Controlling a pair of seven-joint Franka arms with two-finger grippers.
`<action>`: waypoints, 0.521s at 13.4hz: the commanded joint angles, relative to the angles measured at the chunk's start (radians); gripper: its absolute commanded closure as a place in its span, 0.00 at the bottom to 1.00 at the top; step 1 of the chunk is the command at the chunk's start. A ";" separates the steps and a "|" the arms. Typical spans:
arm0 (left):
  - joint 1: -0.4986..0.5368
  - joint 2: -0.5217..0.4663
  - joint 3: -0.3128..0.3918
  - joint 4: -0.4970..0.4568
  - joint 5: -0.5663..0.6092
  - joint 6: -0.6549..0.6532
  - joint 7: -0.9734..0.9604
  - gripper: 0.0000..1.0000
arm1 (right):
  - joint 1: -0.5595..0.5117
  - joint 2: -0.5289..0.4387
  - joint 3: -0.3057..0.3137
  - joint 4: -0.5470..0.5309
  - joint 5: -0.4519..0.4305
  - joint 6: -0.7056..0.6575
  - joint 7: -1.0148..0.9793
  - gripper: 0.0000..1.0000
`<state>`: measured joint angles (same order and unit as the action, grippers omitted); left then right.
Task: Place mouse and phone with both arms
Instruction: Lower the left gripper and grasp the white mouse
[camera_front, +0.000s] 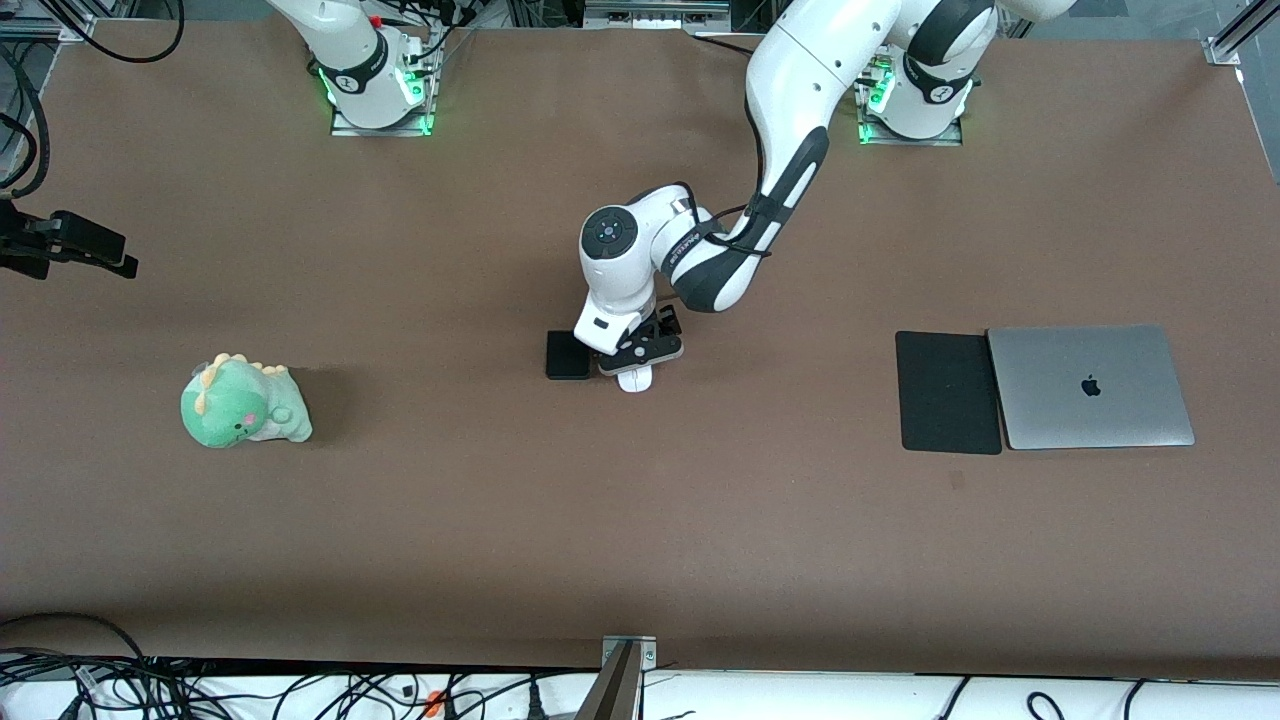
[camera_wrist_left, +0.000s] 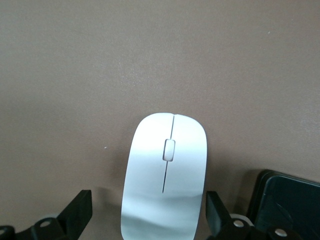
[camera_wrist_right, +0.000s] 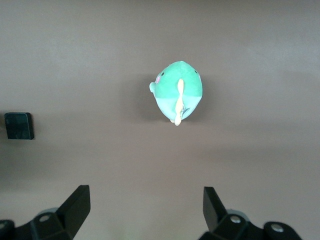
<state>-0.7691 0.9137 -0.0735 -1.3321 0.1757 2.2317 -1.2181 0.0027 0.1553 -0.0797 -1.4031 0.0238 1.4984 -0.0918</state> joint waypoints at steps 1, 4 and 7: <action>-0.016 0.017 0.014 0.033 0.024 -0.014 -0.031 0.20 | 0.003 -0.026 0.009 0.001 -0.013 -0.023 -0.005 0.00; -0.015 0.016 0.014 0.030 0.025 -0.014 -0.032 0.49 | 0.002 -0.033 0.014 0.001 -0.012 -0.026 -0.008 0.00; -0.012 0.016 0.014 0.030 0.025 -0.014 -0.028 0.53 | 0.002 -0.034 0.015 0.001 -0.012 -0.035 -0.008 0.00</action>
<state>-0.7704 0.9146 -0.0707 -1.3301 0.1760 2.2303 -1.2302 0.0043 0.1344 -0.0701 -1.4030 0.0238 1.4854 -0.0919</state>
